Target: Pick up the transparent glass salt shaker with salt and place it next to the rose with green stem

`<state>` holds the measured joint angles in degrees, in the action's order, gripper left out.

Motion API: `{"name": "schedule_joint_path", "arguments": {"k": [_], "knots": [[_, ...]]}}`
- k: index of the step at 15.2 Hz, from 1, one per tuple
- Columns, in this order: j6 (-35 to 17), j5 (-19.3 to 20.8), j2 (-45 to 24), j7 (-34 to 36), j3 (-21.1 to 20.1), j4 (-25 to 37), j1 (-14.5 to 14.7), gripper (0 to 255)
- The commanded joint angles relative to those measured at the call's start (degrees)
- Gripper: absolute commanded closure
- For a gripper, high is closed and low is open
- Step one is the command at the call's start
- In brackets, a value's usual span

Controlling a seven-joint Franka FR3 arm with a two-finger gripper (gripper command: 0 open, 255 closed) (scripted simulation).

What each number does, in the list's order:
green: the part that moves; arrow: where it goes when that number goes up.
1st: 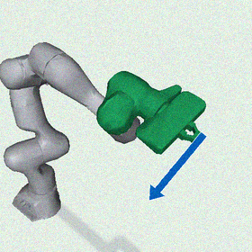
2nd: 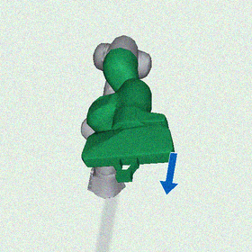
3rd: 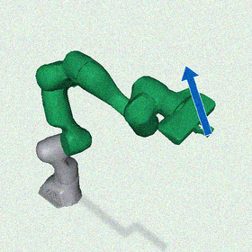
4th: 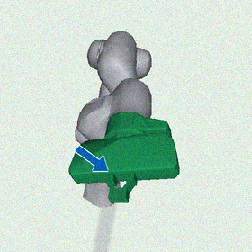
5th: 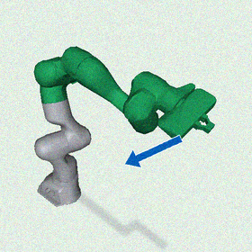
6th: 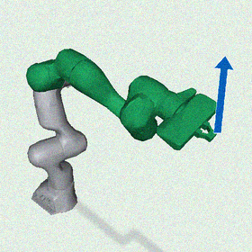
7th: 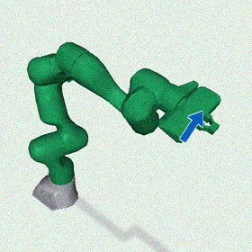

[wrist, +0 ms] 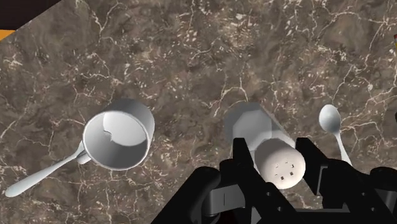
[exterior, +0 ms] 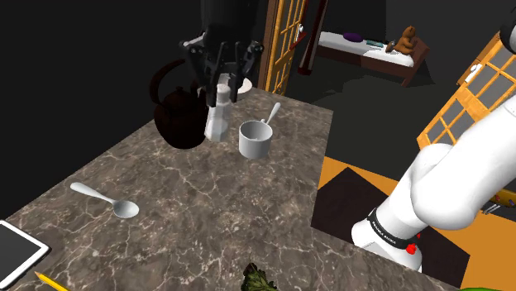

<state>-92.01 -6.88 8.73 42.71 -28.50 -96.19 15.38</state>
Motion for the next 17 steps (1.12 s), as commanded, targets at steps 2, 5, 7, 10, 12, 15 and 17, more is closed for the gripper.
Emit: {"name": "schedule_joint_path", "arguments": {"k": [2,5,7,10,12,15,17], "knots": [[-0.4,0.6,-1.3,4.6,-2.8,1.1,1.7,255],[-0.5,1.6,-3.2,9.5,-5.7,3.0,3.5,255],[-0.4,2.7,-4.9,12.9,-7.7,4.7,4.9,255],[-0.2,5.1,-8.2,18.3,-10.7,7.8,7.3,255],[0.2,7.1,-11.0,22.1,-12.6,10.4,9.2,255],[1.2,11.0,-15.9,27.8,-15.1,15.0,12.9,255],[2.3,14.1,-19.6,31.7,-16.3,18.7,16.2,255]]}}
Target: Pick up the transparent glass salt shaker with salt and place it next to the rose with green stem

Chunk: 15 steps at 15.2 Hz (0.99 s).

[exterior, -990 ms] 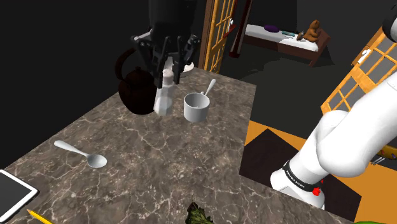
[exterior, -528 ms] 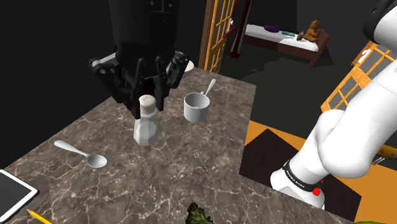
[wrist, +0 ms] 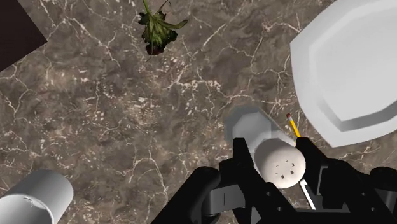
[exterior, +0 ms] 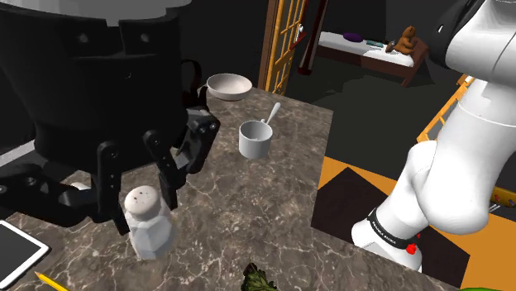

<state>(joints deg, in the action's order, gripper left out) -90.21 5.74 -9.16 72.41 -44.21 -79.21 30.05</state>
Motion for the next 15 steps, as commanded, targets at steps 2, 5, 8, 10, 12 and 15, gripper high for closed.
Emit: {"name": "schedule_joint_path", "arguments": {"k": [2,5,8,10,12,15], "knots": [[1.9,4.7,-5.8,5.6,-1.4,6.1,5.4,255],[4.9,9.9,-12.4,10.5,-1.6,14.1,12.5,255],[3.6,10.4,-13.1,11.4,-1.4,13.3,13.4,255],[1.5,9.7,-12.2,11.3,-1.6,10.5,12.3,255],[-0.5,9.1,-11.4,11.2,-1.7,7.8,11.4,255],[-3.3,8.5,-10.5,11.1,-1.7,4.1,10.3,255]]}}
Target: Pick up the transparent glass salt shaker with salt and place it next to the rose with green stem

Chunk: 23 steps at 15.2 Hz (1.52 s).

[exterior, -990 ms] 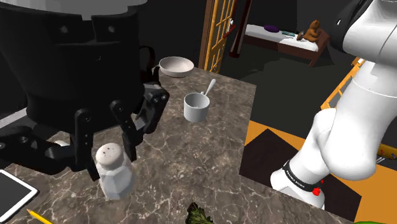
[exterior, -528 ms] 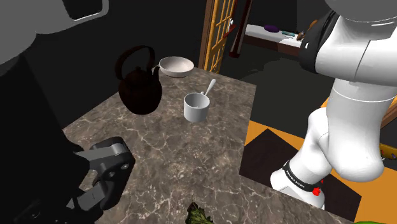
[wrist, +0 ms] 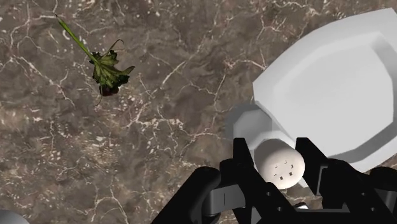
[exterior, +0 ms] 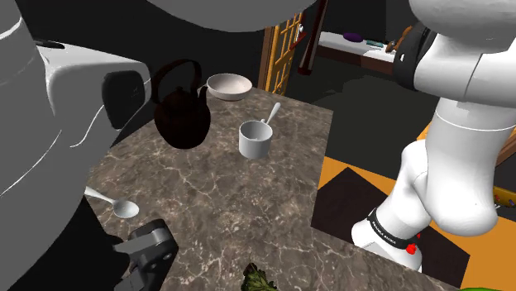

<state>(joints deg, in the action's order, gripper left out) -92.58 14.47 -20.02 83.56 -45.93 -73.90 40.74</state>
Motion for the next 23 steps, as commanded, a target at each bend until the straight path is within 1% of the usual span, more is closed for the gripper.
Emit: {"name": "schedule_joint_path", "arguments": {"k": [1,11,23], "knots": [[-1.8,-0.4,0.6,-0.1,0.0,-2.3,-0.7,255],[-10.2,-1.3,2.1,-0.2,0.0,-12.0,-2.9,255],[-19.2,-0.5,1.5,0.6,0.6,-20.6,-3.8,255]]}}
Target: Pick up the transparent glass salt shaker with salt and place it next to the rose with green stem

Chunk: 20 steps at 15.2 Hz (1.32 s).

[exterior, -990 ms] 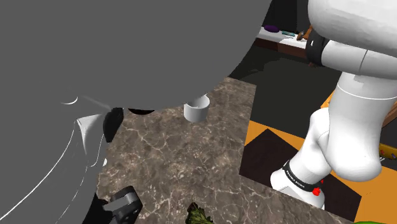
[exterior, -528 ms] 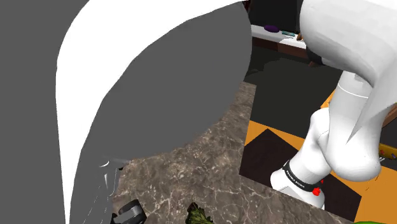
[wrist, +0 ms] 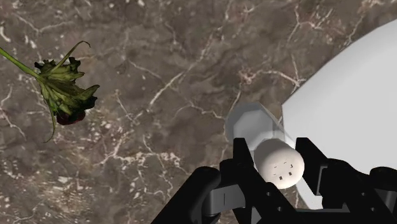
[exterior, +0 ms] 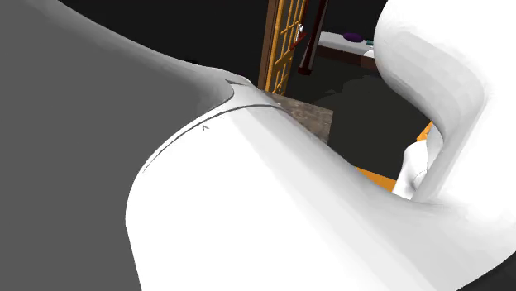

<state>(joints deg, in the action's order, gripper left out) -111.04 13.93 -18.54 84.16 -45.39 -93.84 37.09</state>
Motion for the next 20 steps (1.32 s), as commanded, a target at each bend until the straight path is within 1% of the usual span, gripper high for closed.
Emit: {"name": "schedule_joint_path", "arguments": {"k": [1,9,10,15,19,20], "knots": [[-1.6,0.3,-0.2,0.2,0.1,-1.4,-0.1,255],[-1.6,0.3,-0.2,0.2,0.1,-1.4,-0.1,255],[-1.6,0.3,-0.2,0.2,0.1,-1.4,-0.1,0],[-1.6,0.3,-0.2,0.2,0.1,-1.4,-0.1,0],[4.9,-1.4,1.6,-0.9,-0.6,3.8,-0.3,0],[4.9,-1.4,1.6,-0.9,-0.6,3.8,-0.3,0]]}}
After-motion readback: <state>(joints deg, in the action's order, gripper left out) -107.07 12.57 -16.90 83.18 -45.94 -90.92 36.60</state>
